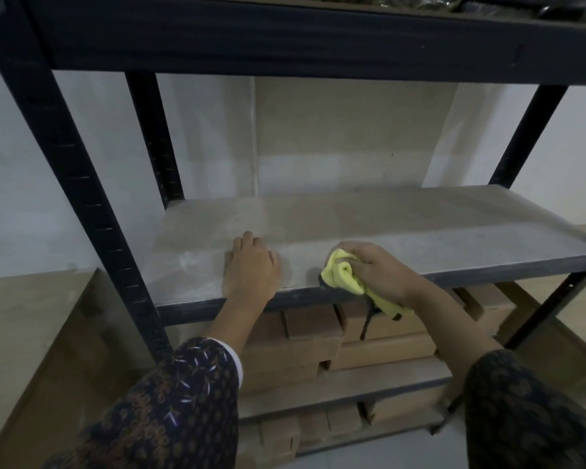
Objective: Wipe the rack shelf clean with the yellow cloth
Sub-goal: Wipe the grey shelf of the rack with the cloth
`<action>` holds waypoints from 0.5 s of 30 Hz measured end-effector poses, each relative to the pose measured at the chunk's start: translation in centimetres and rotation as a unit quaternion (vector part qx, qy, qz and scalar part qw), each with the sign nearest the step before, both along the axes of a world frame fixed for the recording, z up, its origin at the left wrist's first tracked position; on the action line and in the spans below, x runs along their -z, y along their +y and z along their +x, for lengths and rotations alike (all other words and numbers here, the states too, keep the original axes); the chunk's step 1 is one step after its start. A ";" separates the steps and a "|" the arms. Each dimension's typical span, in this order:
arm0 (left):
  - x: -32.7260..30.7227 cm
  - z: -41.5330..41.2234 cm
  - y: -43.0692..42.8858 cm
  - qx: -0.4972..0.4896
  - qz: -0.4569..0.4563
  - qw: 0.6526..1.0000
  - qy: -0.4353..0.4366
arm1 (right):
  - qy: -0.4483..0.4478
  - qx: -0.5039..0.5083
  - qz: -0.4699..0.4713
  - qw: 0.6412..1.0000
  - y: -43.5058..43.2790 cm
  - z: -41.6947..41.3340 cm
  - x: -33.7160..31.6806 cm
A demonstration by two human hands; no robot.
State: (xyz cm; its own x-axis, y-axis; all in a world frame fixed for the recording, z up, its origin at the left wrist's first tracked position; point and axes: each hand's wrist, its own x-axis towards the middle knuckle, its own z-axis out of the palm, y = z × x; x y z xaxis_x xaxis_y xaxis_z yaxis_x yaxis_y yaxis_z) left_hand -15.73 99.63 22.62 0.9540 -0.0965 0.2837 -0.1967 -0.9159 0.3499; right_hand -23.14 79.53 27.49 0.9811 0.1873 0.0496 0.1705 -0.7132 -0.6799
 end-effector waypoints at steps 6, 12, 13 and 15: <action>-0.3 0.5 2.9 0.009 -0.014 1.000 0.012 | -0.134 0.256 -0.023 0.957 0.7 7.2 -1.1; 0.5 0.3 5.0 -0.016 0.012 1.000 -0.012 | 0.051 0.262 -0.209 0.941 3.4 12.2 4.4; 0.6 0.3 5.0 -0.014 0.004 1.000 -0.015 | 0.048 0.259 -0.215 0.940 3.4 13.2 4.6; 1.0 0.3 4.9 -0.014 -0.006 1.000 -0.014 | 0.052 0.251 -0.229 0.939 3.0 15.7 4.5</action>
State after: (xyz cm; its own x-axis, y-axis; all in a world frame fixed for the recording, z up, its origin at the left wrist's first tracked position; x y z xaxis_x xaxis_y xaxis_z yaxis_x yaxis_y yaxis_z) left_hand -15.47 104.51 21.66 0.9481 -0.0654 0.3111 -0.1801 -0.9169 0.3562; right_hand -7.45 82.50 22.94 0.9463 -0.3224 -0.0247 -0.3165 -0.9075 -0.2761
